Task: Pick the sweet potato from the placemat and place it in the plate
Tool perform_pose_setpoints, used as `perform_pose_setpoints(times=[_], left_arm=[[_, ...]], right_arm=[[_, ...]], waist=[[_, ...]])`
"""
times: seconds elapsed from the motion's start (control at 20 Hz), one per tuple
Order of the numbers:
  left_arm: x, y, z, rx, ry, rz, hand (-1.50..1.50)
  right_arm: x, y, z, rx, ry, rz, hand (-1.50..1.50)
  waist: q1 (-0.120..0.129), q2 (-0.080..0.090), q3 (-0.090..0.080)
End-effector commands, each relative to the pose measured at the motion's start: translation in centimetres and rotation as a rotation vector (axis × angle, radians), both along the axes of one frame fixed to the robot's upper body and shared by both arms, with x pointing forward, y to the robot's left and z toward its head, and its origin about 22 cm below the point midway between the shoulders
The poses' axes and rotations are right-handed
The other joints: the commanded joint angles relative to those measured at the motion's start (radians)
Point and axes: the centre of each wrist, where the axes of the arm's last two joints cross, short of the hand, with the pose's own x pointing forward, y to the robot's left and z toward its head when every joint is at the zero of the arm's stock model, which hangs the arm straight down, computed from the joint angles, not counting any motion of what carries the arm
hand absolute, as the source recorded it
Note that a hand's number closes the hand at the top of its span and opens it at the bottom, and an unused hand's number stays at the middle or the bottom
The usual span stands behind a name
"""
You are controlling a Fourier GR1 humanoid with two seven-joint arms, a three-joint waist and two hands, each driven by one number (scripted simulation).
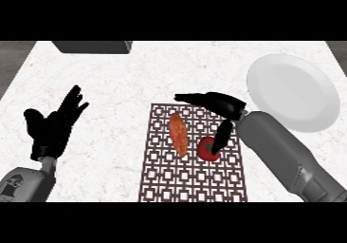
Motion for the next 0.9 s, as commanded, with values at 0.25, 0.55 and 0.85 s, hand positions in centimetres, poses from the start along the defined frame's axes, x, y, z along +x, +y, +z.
perform_pose_setpoints(times=[0.25, 0.55, 0.85], left_arm=[[0.5, 1.6, -0.3, -0.004, -0.011, 0.015, 0.00], [-1.0, 0.1, -1.3, 0.005, 0.001, -0.009, 0.00], [2.1, 0.1, 0.5, 0.020, -0.007, 0.010, 0.00]], right_arm=[[0.6, 3.0, 0.4, -0.209, -0.018, 0.053, -1.50], [0.5, 4.7, -1.5, -0.252, 0.008, 0.062, -1.50], [0.6, 5.6, -1.3, -0.262, -0.041, 0.038, -1.50]], waist=[[-0.005, -0.003, 0.000], [0.002, -0.002, 0.000], [-0.004, -0.001, 0.000]])
